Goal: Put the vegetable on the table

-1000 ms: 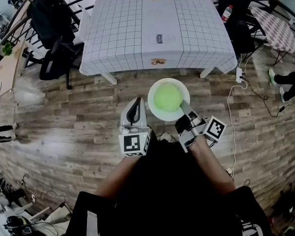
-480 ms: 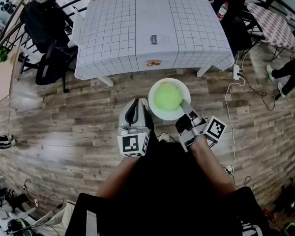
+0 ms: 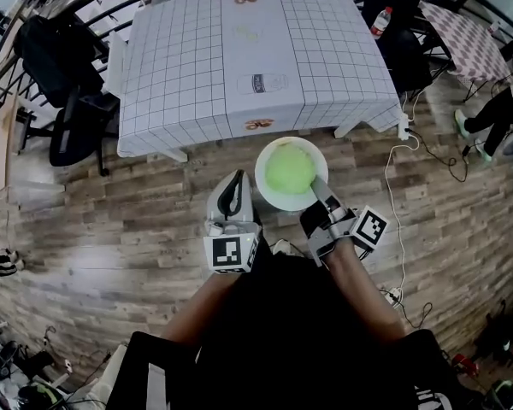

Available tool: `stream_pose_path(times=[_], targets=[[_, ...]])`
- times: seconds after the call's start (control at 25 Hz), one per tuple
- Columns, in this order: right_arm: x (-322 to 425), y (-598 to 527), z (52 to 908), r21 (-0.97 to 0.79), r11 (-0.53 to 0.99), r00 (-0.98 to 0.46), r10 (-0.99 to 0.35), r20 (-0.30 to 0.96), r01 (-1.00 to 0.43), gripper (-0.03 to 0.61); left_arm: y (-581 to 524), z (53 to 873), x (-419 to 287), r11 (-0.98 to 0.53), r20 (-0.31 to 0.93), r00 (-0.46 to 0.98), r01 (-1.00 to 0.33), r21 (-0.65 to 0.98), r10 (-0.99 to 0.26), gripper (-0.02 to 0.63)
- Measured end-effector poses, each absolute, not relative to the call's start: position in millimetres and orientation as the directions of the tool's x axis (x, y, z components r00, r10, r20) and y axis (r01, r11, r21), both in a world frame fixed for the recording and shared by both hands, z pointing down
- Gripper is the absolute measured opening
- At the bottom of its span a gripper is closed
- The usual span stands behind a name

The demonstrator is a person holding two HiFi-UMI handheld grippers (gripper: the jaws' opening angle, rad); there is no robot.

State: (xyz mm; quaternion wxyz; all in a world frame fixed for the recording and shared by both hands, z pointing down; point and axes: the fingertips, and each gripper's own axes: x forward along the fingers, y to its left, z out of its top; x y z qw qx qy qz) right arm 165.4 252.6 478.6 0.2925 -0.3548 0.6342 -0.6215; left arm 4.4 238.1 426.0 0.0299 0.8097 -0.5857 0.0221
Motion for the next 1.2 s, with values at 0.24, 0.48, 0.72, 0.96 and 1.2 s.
stream_pose_path(times=[0.24,0.48,0.72,0.96,1.2], targets=[[158.2,184.4,477.5,-0.993,-0.022,-0.553,-0.829,0.083,-0.117,0.021,173.6,427.6,-9.1,-0.333,0.080,0.335,-0.942,0.035,-0.939,0.008],[143.6,119.8,474.1,-0.994,-0.028,-0.518,-0.852,0.081,-0.110,0.021,109.2,425.0,-27.7,-0.360,0.081,0.362,-0.932,0.033,-0.929,0.008],[115.0,59.8,461.0,-0.995,-0.035,-0.484,-0.872,0.075,-0.091,0.021,46.4,413.1,-55.5,-0.409,0.085,0.414,-0.910,0.070,-0.907,0.008],[96.5,15.9,459.4,-0.996,-0.014,-0.459,-0.887,0.054,-0.089,0.021,-4.8,411.0,-82.7,-0.439,0.080,0.443,-0.896,0.068,-0.893,0.008],[82.2,-4.7,466.4,-0.995,0.027,-0.423,-0.906,0.015,-0.093,0.021,-19.9,431.9,-107.4,-0.453,0.083,0.459,-0.888,0.081,-0.885,0.008]])
